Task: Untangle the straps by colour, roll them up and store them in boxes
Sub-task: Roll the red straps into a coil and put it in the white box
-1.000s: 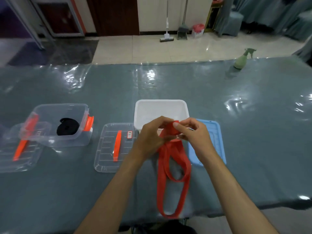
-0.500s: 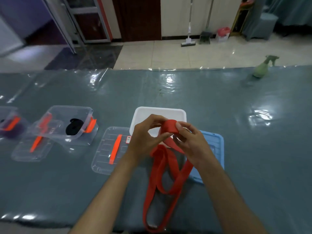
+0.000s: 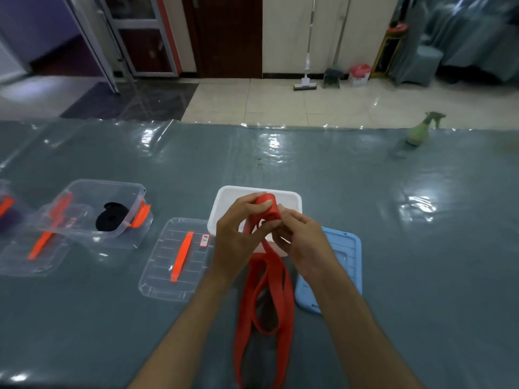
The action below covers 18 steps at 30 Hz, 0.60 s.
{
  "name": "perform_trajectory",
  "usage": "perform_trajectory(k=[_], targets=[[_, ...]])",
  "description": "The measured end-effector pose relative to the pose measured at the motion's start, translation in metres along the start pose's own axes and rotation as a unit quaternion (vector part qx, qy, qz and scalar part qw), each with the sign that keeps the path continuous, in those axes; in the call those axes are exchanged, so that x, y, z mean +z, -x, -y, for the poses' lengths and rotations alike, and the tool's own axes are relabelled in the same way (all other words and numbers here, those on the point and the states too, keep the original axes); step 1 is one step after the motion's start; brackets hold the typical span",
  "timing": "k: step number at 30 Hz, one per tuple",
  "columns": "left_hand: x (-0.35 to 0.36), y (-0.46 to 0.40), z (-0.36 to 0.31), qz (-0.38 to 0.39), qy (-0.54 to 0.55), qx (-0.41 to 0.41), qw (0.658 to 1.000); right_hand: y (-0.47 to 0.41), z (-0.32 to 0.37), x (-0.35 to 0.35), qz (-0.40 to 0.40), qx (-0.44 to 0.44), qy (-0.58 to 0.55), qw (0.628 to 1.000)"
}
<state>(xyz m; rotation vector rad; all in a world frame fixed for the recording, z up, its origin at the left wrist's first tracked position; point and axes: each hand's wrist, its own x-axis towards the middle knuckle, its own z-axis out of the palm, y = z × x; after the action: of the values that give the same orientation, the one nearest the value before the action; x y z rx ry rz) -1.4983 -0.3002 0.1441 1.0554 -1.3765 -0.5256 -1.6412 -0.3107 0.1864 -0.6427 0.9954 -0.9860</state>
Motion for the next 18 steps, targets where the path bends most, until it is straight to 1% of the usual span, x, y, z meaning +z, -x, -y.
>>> perform_trajectory(k=[2,4,7,9,11,14,16,18], targets=[[-0.007,-0.005,0.002,0.025,-0.018,0.014,0.999,-0.002,-0.003,0.008,-0.007,0.001,0.006,1.000],[-0.018,-0.007,0.005,0.043,-0.024,0.017,0.999,-0.003,-0.007,0.014,-0.015,-0.010,0.050,0.999],[-0.036,-0.007,0.011,0.067,-0.027,0.011,0.997,-0.005,-0.011,0.022,-0.032,-0.054,0.149,0.987],[-0.045,-0.006,0.012,0.082,-0.010,0.008,0.997,-0.005,-0.012,0.025,-0.034,-0.104,0.157,0.981],[-0.053,-0.007,0.014,0.075,0.025,0.003,0.997,-0.003,-0.012,0.030,-0.002,-0.156,0.155,0.976],[-0.064,-0.009,0.013,0.053,0.080,-0.016,0.995,0.002,-0.010,0.039,0.075,-0.216,0.202,0.952],[-0.070,-0.009,0.010,0.055,0.103,-0.011,0.993,0.005,-0.006,0.046,0.071,-0.250,0.214,0.942],[-0.075,-0.012,0.004,0.057,0.115,-0.002,0.992,0.007,-0.004,0.053,0.067,-0.272,0.203,0.938]])
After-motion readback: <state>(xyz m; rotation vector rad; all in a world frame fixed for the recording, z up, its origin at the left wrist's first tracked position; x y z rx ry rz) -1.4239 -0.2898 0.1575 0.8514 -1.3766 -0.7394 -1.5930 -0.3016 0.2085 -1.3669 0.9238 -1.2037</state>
